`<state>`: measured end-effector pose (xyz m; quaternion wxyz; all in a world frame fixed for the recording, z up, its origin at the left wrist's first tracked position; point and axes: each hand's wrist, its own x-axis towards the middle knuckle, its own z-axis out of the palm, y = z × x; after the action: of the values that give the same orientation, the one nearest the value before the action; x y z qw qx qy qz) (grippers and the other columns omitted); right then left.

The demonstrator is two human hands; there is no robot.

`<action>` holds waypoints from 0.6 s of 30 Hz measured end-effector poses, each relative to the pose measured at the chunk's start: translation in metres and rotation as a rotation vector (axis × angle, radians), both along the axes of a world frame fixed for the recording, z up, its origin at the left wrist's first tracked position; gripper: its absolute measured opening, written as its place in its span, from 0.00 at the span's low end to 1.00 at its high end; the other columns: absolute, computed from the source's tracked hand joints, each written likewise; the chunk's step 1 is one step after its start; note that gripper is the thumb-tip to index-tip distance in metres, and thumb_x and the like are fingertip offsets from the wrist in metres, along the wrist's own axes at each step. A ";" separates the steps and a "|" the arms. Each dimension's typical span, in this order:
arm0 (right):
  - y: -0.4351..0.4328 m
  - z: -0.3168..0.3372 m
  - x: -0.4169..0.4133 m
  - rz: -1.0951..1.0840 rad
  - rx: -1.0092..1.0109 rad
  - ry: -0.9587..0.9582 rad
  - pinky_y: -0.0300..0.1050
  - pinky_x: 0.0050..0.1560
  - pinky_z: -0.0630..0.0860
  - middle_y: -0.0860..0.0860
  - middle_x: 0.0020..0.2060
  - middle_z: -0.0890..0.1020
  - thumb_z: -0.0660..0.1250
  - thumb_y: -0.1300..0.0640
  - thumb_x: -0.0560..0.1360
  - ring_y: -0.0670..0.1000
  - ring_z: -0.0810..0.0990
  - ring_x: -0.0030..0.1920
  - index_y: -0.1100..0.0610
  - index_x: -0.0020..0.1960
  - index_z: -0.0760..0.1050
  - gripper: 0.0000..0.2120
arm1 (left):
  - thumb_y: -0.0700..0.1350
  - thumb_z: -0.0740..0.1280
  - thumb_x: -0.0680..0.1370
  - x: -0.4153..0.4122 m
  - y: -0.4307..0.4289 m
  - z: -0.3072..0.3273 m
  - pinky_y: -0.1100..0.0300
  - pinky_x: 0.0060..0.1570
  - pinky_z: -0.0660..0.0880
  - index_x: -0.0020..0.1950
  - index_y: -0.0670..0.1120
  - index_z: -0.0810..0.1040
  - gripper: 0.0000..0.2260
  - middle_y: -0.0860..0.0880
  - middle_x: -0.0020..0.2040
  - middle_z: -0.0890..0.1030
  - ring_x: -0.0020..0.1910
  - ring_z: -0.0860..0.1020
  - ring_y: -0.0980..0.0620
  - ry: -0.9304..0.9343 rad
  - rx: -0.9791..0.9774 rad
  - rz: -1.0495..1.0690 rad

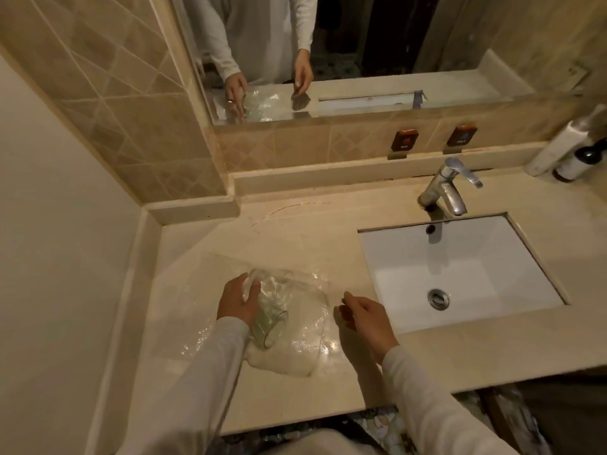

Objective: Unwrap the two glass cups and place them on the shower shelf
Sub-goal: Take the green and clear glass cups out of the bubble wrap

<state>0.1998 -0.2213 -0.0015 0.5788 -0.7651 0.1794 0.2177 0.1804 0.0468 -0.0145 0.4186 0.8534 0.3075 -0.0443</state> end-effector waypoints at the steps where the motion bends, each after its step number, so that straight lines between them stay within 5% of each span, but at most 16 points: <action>1: -0.003 0.000 0.001 0.003 0.002 -0.013 0.61 0.60 0.80 0.57 0.39 0.85 0.66 0.43 0.80 0.51 0.83 0.39 0.63 0.43 0.81 0.23 | 0.53 0.61 0.81 0.002 -0.002 0.000 0.57 0.67 0.63 0.72 0.45 0.71 0.21 0.43 0.71 0.71 0.69 0.70 0.44 -0.015 0.014 -0.008; 5: -0.010 0.003 0.011 0.036 0.022 -0.017 0.57 0.58 0.81 0.56 0.38 0.86 0.65 0.43 0.80 0.54 0.86 0.41 0.63 0.44 0.82 0.23 | 0.53 0.61 0.81 0.011 -0.012 -0.004 0.54 0.68 0.64 0.71 0.47 0.71 0.20 0.41 0.71 0.71 0.69 0.70 0.42 -0.013 0.008 -0.017; 10: -0.003 0.006 0.028 0.064 0.095 0.021 0.44 0.50 0.80 0.54 0.40 0.87 0.64 0.40 0.80 0.48 0.84 0.38 0.65 0.52 0.81 0.26 | 0.65 0.55 0.79 0.014 -0.017 -0.014 0.50 0.68 0.64 0.76 0.55 0.61 0.27 0.44 0.73 0.70 0.70 0.70 0.40 0.218 -0.139 0.126; 13: 0.003 0.007 0.037 0.054 0.114 0.056 0.53 0.61 0.78 0.58 0.50 0.86 0.64 0.39 0.80 0.56 0.85 0.49 0.65 0.55 0.79 0.27 | 0.67 0.48 0.79 0.018 -0.023 -0.015 0.49 0.62 0.67 0.73 0.57 0.62 0.26 0.41 0.69 0.73 0.65 0.73 0.38 0.299 -0.098 0.095; 18: 0.007 0.001 0.038 0.048 0.088 0.079 0.57 0.66 0.76 0.59 0.55 0.84 0.62 0.37 0.79 0.59 0.81 0.59 0.64 0.56 0.79 0.29 | 0.70 0.44 0.76 0.024 -0.020 -0.013 0.44 0.67 0.66 0.65 0.54 0.75 0.32 0.43 0.67 0.76 0.64 0.73 0.40 0.402 -0.004 0.015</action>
<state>0.2382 -0.2140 -0.0002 0.5990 -0.7338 0.1741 0.2692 0.2047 0.0263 -0.0280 0.3509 0.8241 0.3913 -0.2112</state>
